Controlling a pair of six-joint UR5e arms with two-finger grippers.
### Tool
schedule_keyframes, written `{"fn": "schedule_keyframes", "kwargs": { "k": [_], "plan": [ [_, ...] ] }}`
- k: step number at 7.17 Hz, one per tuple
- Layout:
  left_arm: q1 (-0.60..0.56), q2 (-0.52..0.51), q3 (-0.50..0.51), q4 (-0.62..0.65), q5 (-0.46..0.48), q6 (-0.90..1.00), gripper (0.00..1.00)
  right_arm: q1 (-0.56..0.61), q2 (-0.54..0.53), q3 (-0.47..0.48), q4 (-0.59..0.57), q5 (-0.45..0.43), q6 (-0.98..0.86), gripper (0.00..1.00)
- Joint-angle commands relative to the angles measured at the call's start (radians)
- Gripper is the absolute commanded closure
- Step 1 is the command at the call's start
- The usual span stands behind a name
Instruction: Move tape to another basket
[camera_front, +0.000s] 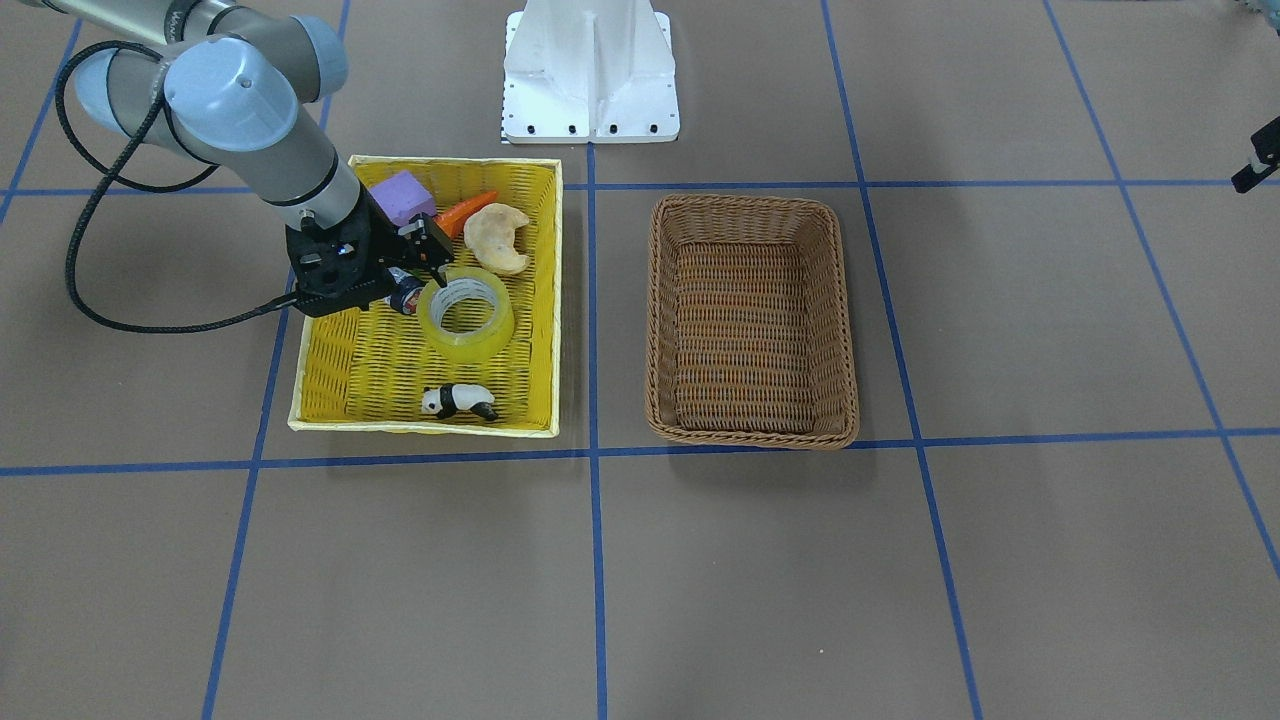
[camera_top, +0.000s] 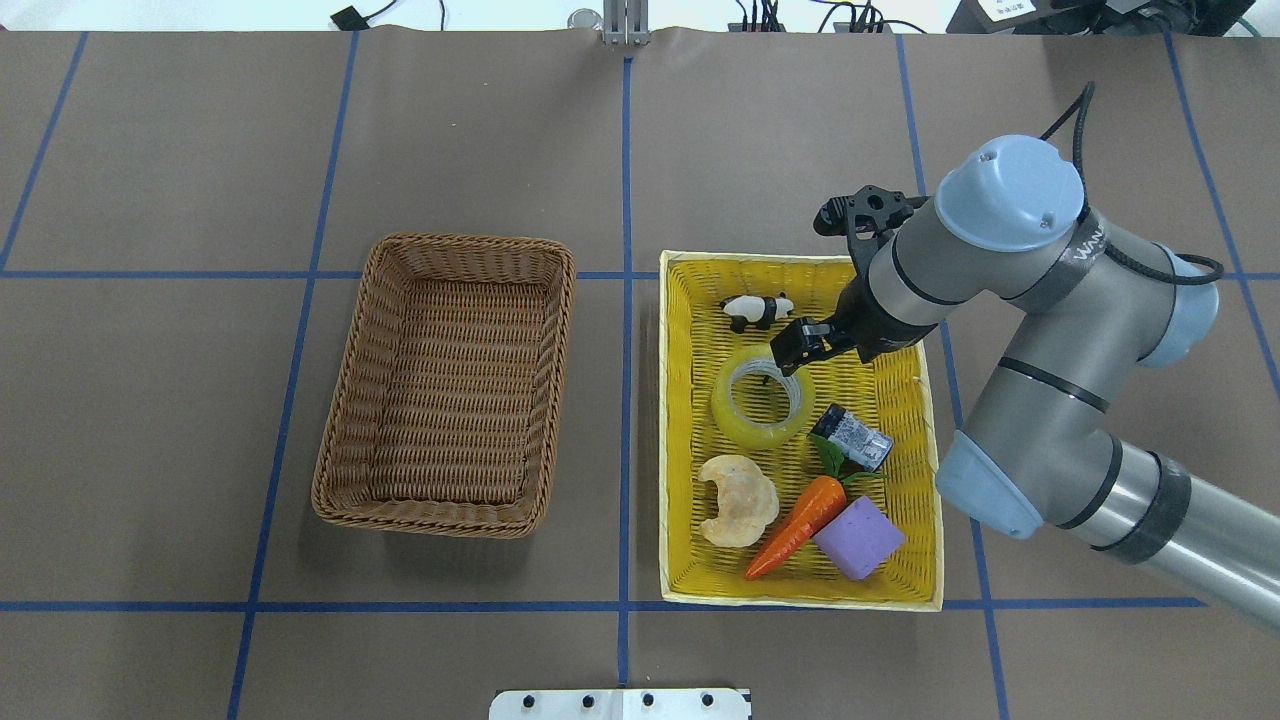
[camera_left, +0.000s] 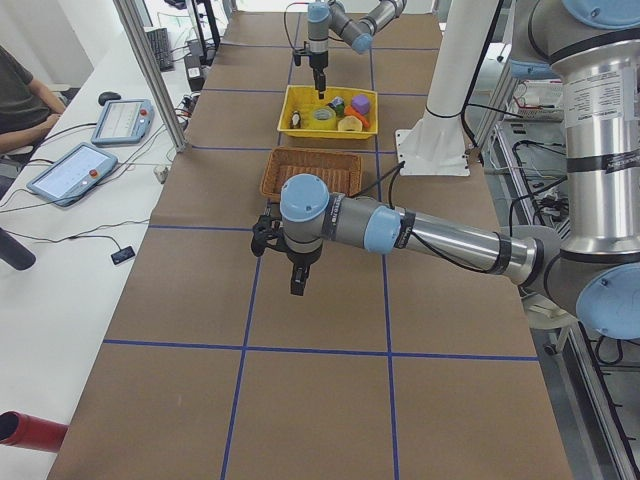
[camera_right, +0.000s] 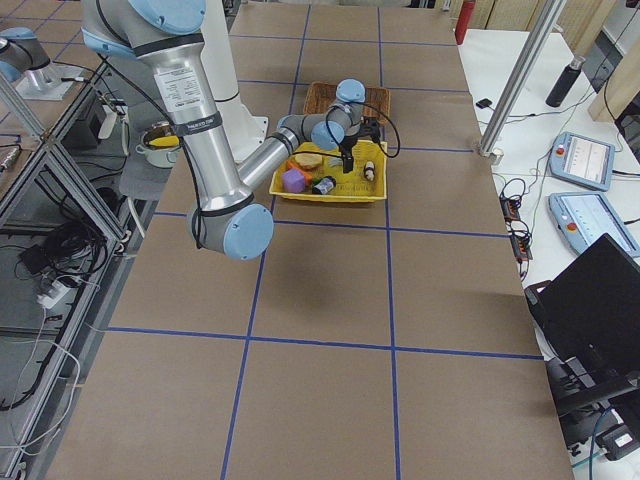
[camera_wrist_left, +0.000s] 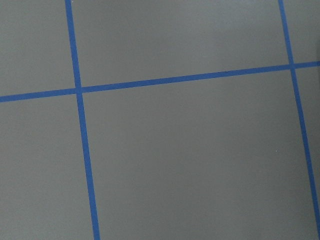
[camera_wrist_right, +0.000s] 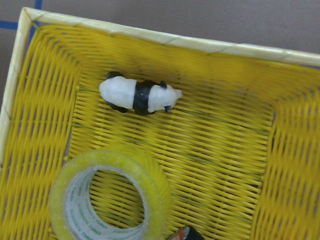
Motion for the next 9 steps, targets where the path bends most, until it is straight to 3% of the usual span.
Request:
{"fn": "schedule_keyframes", "kwargs": {
  "k": [1, 5, 9],
  "plan": [
    [0.0, 0.001, 0.002, -0.004, -0.003, -0.002, 0.02, -0.007, 0.045, -0.055, -0.003, -0.021, -0.03, 0.06],
    [0.0, 0.001, 0.003, -0.002, -0.028, -0.002, 0.02, -0.059, 0.044, -0.091, -0.006, -0.055, -0.04, 0.08],
    [0.0, -0.001, 0.008, -0.002, -0.027, -0.003, 0.02, -0.084, 0.039, -0.101, -0.007, -0.064, -0.041, 0.19]
  ]
}}
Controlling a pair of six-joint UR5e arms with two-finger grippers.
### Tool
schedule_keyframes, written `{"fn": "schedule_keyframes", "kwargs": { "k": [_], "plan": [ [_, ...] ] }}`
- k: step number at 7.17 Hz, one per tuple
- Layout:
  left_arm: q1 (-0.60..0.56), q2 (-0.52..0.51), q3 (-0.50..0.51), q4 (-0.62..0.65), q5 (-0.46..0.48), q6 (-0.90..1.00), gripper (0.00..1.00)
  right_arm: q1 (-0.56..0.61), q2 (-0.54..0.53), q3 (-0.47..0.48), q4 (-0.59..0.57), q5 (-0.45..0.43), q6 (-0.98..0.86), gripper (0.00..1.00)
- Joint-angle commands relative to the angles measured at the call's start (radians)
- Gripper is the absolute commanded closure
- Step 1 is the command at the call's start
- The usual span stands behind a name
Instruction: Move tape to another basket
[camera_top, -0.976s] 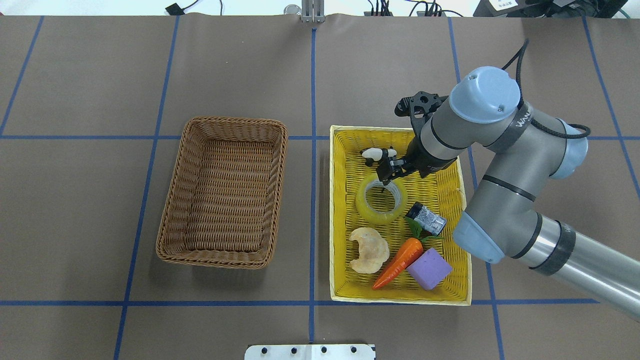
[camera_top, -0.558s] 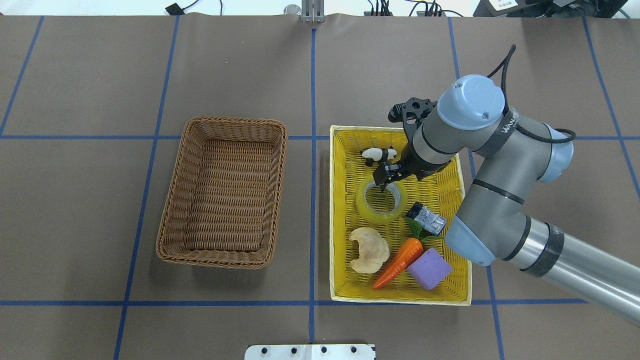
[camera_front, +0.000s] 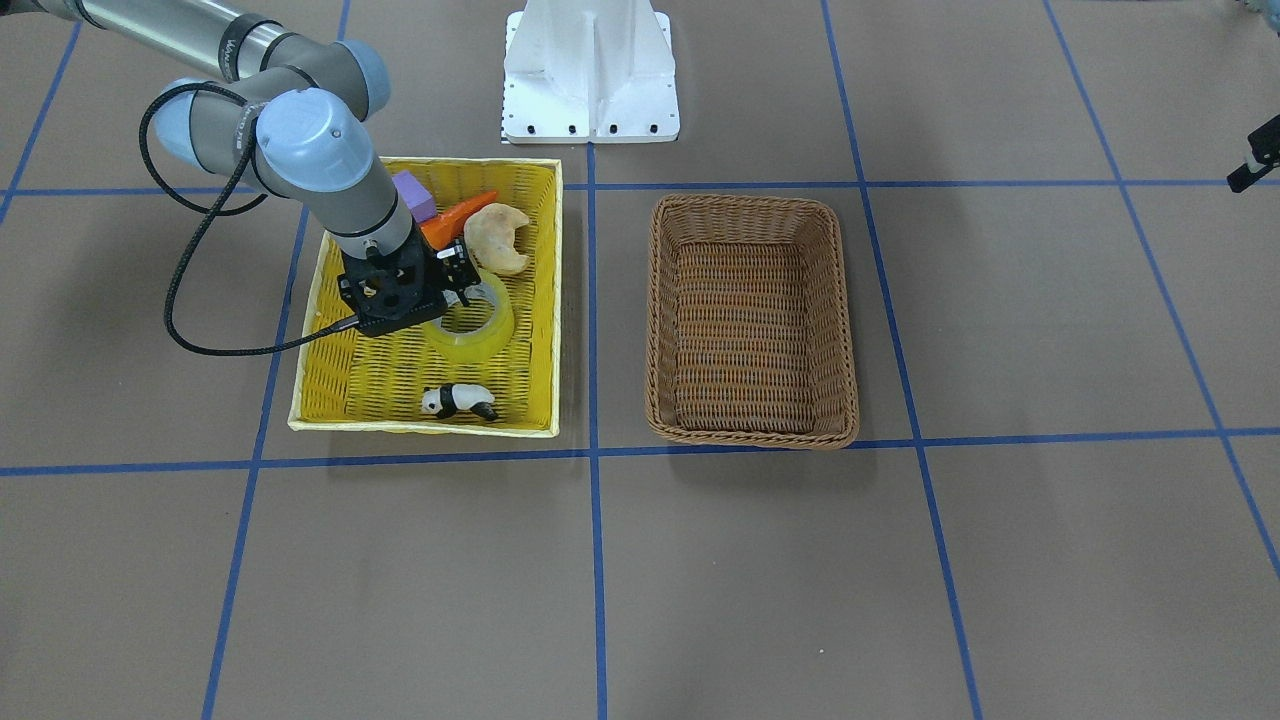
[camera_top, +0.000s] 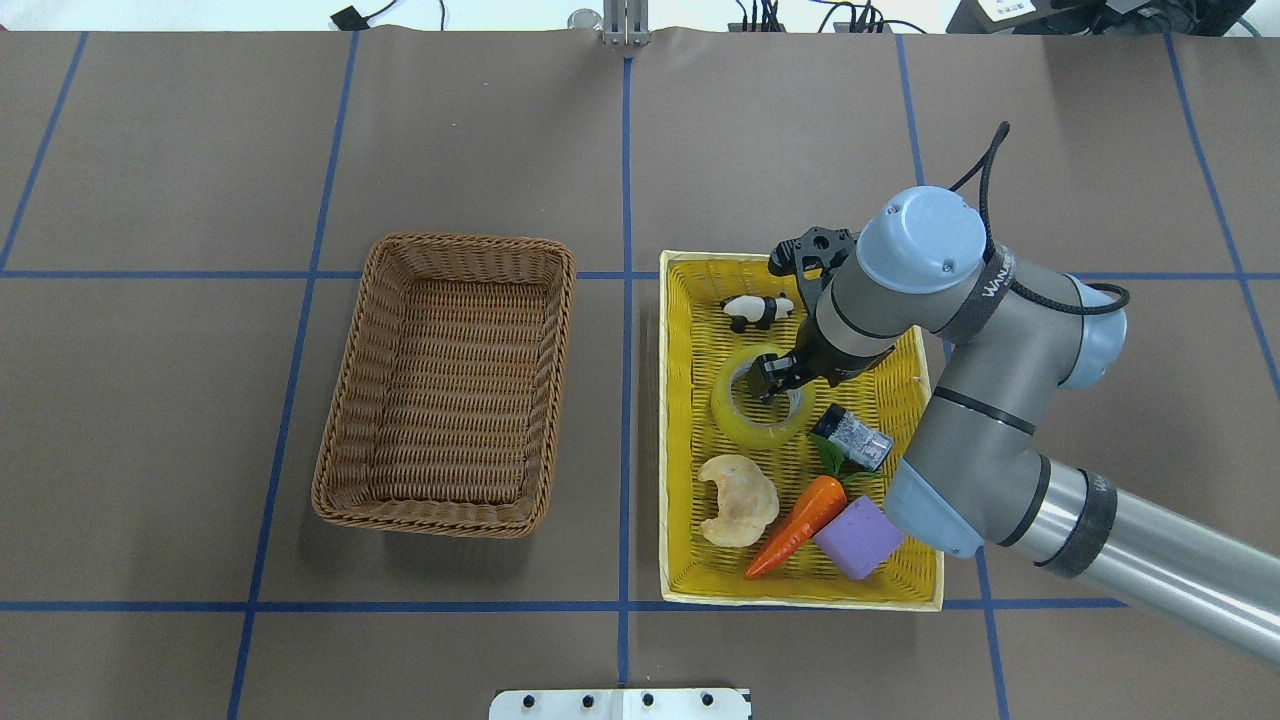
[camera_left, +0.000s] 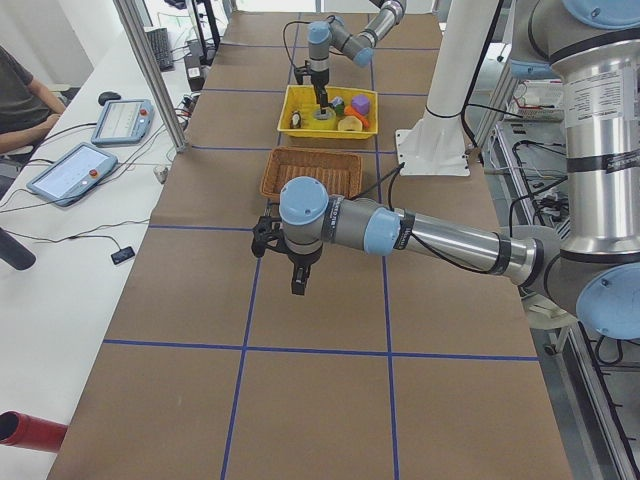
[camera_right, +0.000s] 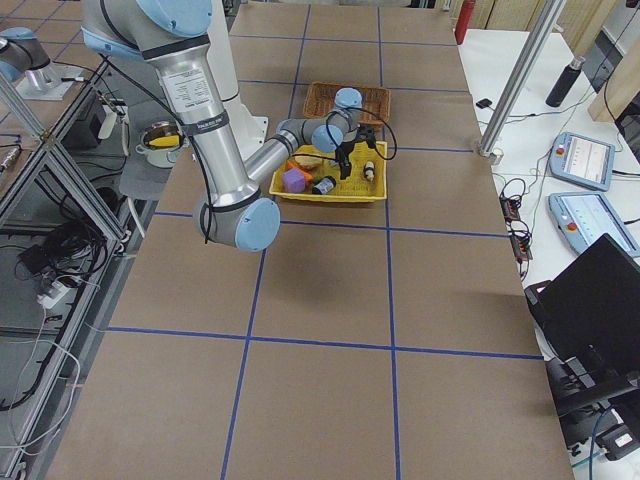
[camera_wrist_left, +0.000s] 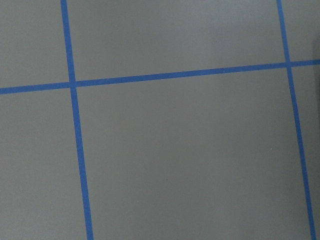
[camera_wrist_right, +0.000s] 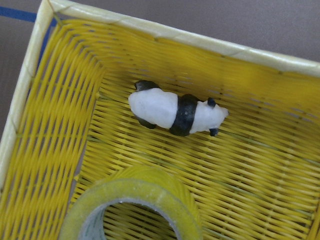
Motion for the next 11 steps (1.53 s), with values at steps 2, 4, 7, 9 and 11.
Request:
{"fn": "schedule_keyframes", "kwargs": {
  "k": [2, 4, 7, 9, 11],
  "plan": [
    [0.0, 0.0, 0.001, 0.0, 0.001, 0.003, 0.02, -0.008, 0.0, -0.01, -0.002, -0.001, 0.0, 0.58],
    [0.0, 0.001, 0.001, -0.002, 0.001, 0.002, 0.02, -0.003, 0.002, -0.008, -0.003, 0.002, 0.0, 1.0],
    [0.0, -0.008, -0.002, -0.003, -0.011, -0.002, 0.02, 0.134, 0.012, 0.065, -0.047, 0.124, 0.013, 1.0],
    [0.011, -0.056, -0.004, -0.005, -0.072, -0.119, 0.02, 0.17, 0.037, 0.079, -0.023, 0.174, 0.063, 1.0],
    [0.085, -0.164, 0.001, -0.005, -0.2, -0.283, 0.02, 0.167, 0.04, 0.078, 0.184, 0.211, 0.323, 1.0]
  ]
}}
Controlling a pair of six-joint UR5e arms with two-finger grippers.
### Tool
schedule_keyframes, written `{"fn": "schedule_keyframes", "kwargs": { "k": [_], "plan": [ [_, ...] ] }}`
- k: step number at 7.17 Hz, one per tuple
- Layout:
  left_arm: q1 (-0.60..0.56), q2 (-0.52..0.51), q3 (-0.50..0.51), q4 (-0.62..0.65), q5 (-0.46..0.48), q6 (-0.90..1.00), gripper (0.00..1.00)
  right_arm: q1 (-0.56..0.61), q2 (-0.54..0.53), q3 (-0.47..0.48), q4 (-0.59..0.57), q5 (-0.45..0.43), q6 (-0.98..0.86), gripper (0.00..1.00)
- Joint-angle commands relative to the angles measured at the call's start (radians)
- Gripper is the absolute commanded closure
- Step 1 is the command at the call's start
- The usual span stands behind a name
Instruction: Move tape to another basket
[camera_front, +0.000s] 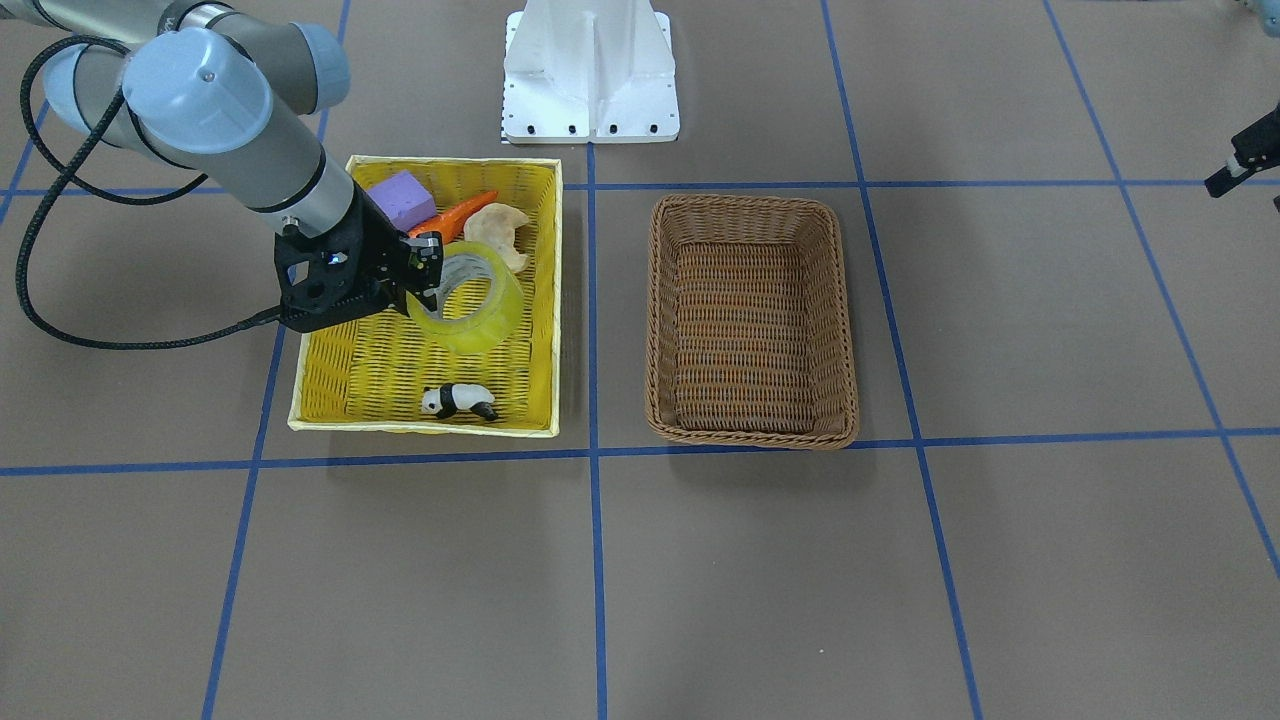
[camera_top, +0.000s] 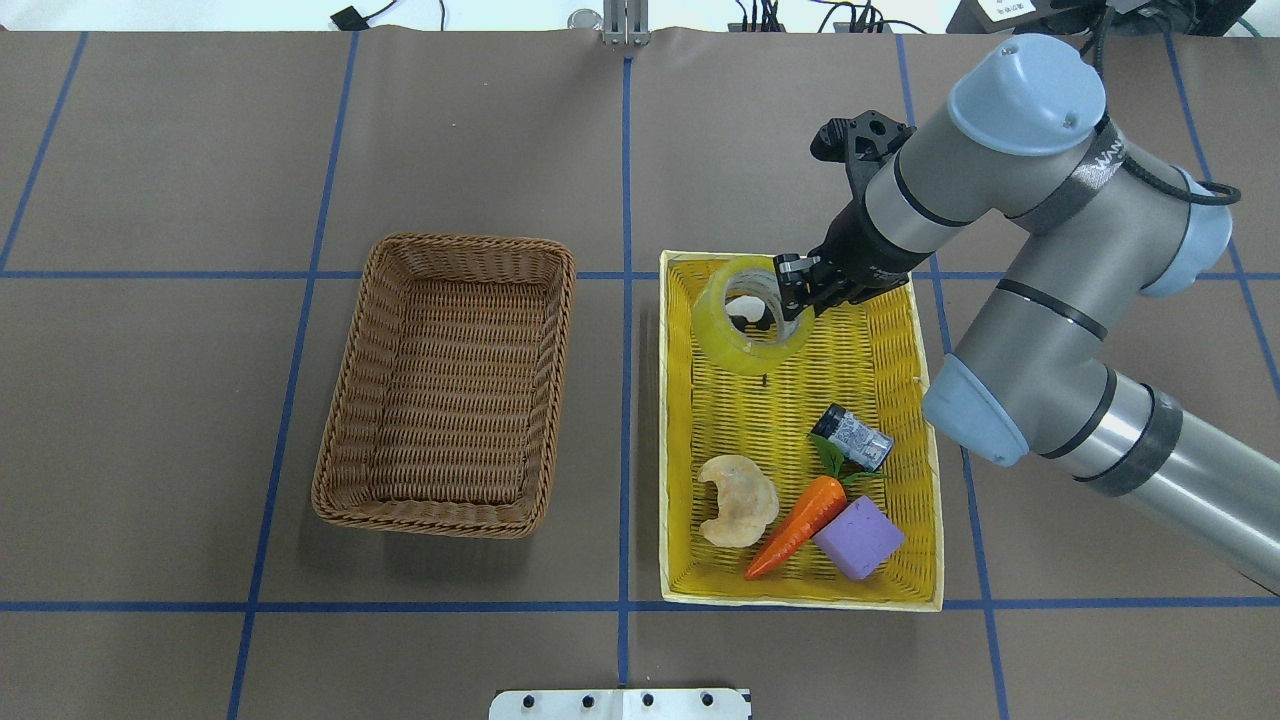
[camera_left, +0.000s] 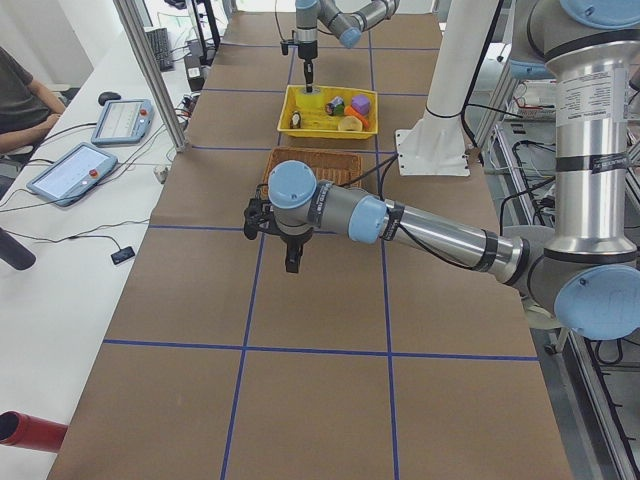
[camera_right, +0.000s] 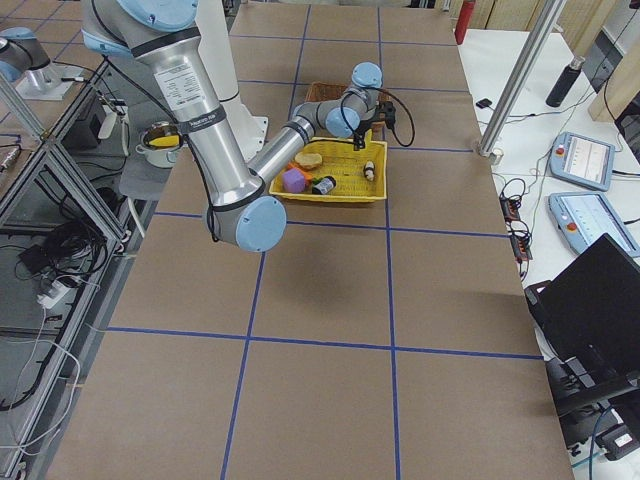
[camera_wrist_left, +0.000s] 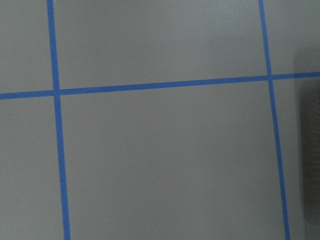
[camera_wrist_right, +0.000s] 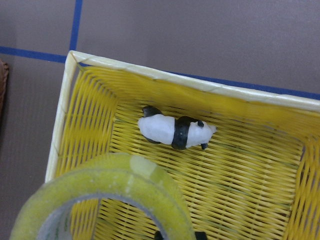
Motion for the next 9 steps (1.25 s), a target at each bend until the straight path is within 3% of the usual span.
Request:
{"fn": "schedule_keyframes", "kwargs": {
  "k": [1, 3, 6, 7, 8, 9],
  "plan": [
    [0.096, -0.141, 0.011, -0.002, -0.1, -0.185, 0.02, -0.016, -0.003, -0.001, 0.249, 0.046, 0.289, 1.0],
    [0.159, -0.262, 0.063, -0.011, -0.227, -0.198, 0.02, -0.061, -0.004, -0.009, 0.458, 0.039, 0.495, 1.0],
    [0.179, -0.335, 0.113, -0.069, -0.304, -0.195, 0.02, -0.098, -0.01, -0.014, 0.694, -0.013, 0.71, 1.0],
    [0.191, -0.335, 0.121, -0.194, -0.261, -0.194, 0.02, -0.12, -0.01, -0.014, 0.698, -0.045, 0.712, 1.0],
    [0.197, -0.312, 0.124, -0.301, -0.098, -0.194, 0.02, -0.123, -0.01, -0.018, 0.699, -0.047, 0.71, 1.0],
    [0.232, -0.315, 0.146, -0.372, -0.041, -0.213, 0.02, -0.128, -0.006, -0.024, 0.712, -0.05, 0.71, 1.0]
  ]
}}
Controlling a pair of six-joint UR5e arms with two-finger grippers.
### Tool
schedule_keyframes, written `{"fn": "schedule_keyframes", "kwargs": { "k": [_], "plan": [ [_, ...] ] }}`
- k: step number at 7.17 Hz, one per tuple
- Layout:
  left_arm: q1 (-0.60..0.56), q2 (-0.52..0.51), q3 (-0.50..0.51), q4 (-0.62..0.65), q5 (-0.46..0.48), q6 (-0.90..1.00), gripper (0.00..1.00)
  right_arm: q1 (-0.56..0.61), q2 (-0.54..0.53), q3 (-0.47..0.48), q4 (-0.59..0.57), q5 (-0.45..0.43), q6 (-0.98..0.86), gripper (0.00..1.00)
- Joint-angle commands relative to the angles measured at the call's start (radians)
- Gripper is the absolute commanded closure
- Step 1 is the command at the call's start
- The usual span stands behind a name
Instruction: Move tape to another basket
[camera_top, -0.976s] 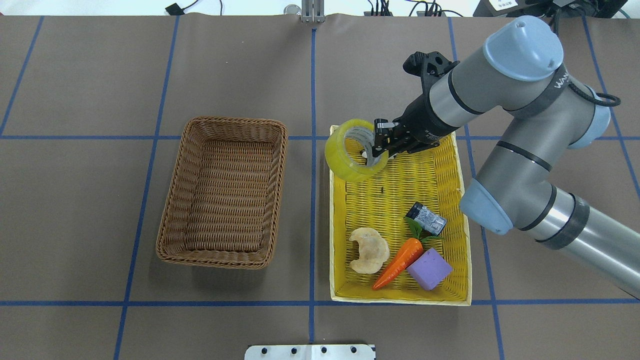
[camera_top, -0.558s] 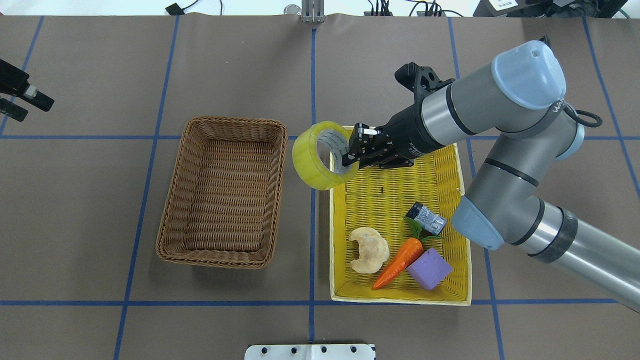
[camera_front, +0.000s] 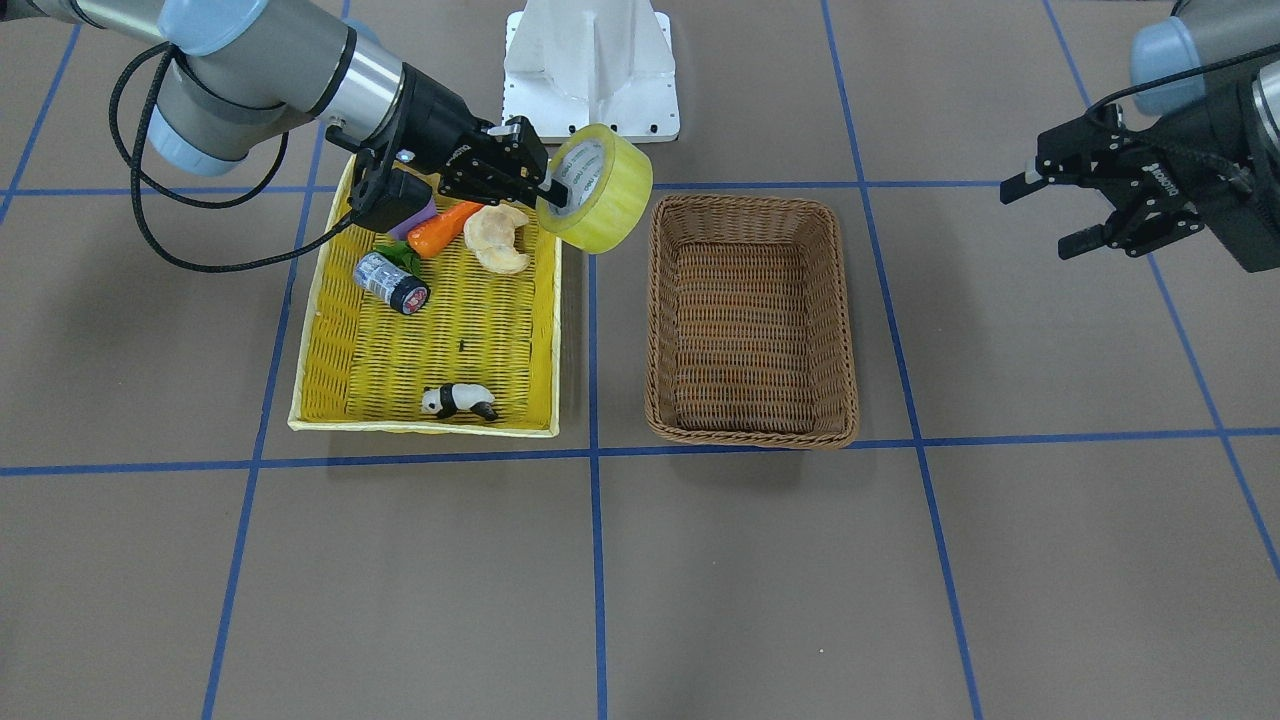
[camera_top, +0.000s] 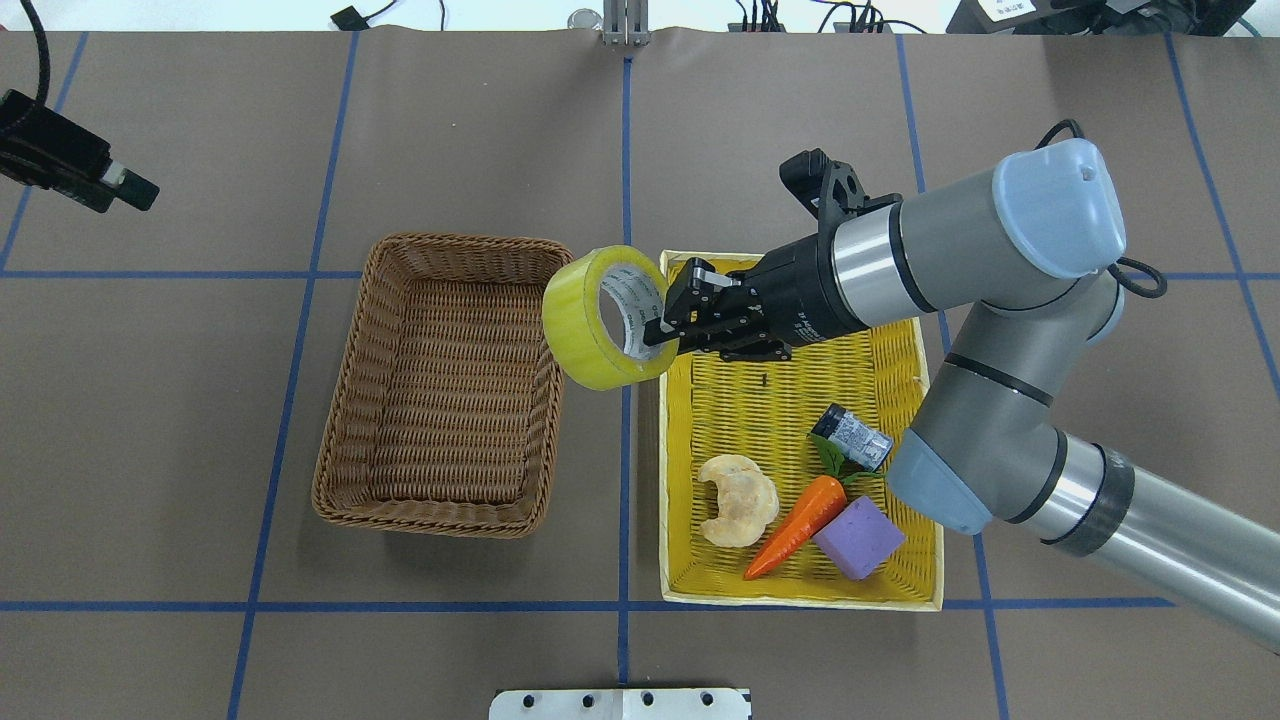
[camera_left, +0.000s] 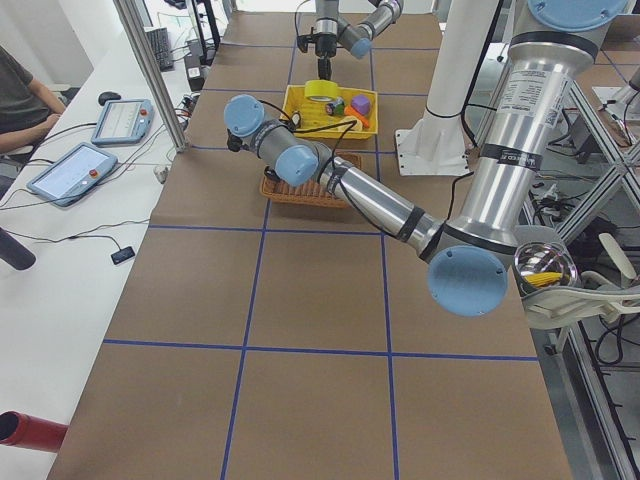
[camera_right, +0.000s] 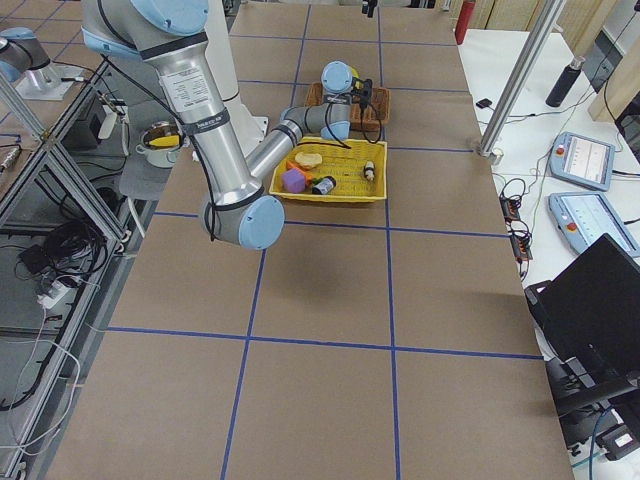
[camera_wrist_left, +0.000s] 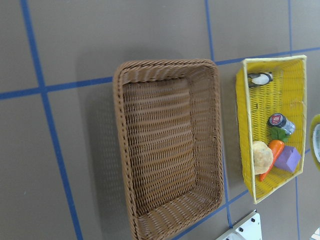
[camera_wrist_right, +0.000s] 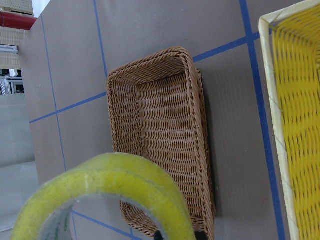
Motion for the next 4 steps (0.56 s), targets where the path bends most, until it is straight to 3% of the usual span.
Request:
{"fn": "schedule_keyframes", "kwargs": {
  "k": [1, 2, 4],
  "plan": [
    [0.028, 0.003, -0.01, -0.196, 0.104, -0.189, 0.02, -0.012, 0.003, -0.024, 0.053, -0.014, 0.002, 1.0],
    [0.037, -0.004, 0.015, -0.322, 0.106, -0.426, 0.02, -0.021, 0.003, -0.037, 0.073, -0.031, 0.002, 1.0],
    [0.12, -0.023, 0.095, -0.558, 0.106, -0.696, 0.02, -0.029, 0.016, -0.034, 0.078, -0.037, 0.009, 1.0]
  ]
}}
